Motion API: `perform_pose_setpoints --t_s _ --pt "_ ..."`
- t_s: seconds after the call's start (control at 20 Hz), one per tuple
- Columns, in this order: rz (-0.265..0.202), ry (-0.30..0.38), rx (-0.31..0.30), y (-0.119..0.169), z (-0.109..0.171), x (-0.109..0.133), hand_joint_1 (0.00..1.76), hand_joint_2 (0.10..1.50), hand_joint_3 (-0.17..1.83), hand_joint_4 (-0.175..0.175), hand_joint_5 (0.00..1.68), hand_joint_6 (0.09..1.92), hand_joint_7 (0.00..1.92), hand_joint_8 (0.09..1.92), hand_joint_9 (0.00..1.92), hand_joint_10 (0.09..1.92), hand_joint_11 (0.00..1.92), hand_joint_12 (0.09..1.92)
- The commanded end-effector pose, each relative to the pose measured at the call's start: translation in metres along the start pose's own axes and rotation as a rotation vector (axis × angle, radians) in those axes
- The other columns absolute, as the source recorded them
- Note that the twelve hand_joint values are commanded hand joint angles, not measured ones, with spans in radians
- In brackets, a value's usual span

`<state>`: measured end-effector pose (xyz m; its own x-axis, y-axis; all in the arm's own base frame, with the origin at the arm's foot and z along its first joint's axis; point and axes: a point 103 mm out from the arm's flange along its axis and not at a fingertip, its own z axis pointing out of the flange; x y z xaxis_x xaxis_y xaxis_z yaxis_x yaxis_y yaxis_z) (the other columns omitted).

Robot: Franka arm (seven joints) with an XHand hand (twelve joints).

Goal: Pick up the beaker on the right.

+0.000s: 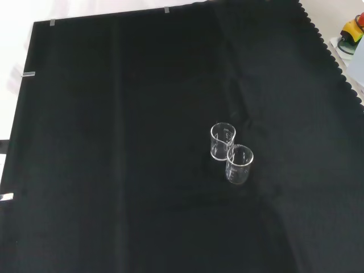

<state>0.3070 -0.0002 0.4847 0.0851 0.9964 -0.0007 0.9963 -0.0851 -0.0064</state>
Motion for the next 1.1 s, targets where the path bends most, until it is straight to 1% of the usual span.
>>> perform_pose_setpoints --t_s 0.05,0.25,0.75,1.0,1.1 --pt "0.003 -0.044 0.005 0.003 -0.006 0.014 0.0 1.1 0.78 -0.025 0.16 0.09 0.06 0.42 0.12 0.59 0.0 1.05" --pt "0.006 -0.055 0.01 0.005 -0.008 0.019 0.0 1.11 0.78 -0.026 0.16 0.09 0.05 0.42 0.1 0.59 0.0 1.05" --pt "0.011 -0.05 0.021 0.009 -0.001 0.015 0.0 1.11 0.77 -0.027 0.16 0.09 0.05 0.43 0.11 0.6 0.0 1.05" --pt "0.019 -0.018 0.023 0.014 0.011 0.007 0.0 1.1 0.76 -0.028 0.17 0.09 0.07 0.44 0.12 0.61 0.0 1.05" --pt "0.025 0.015 0.017 0.016 0.017 0.002 0.03 1.07 0.75 -0.028 0.17 0.09 0.07 0.45 0.12 0.61 0.0 1.06"
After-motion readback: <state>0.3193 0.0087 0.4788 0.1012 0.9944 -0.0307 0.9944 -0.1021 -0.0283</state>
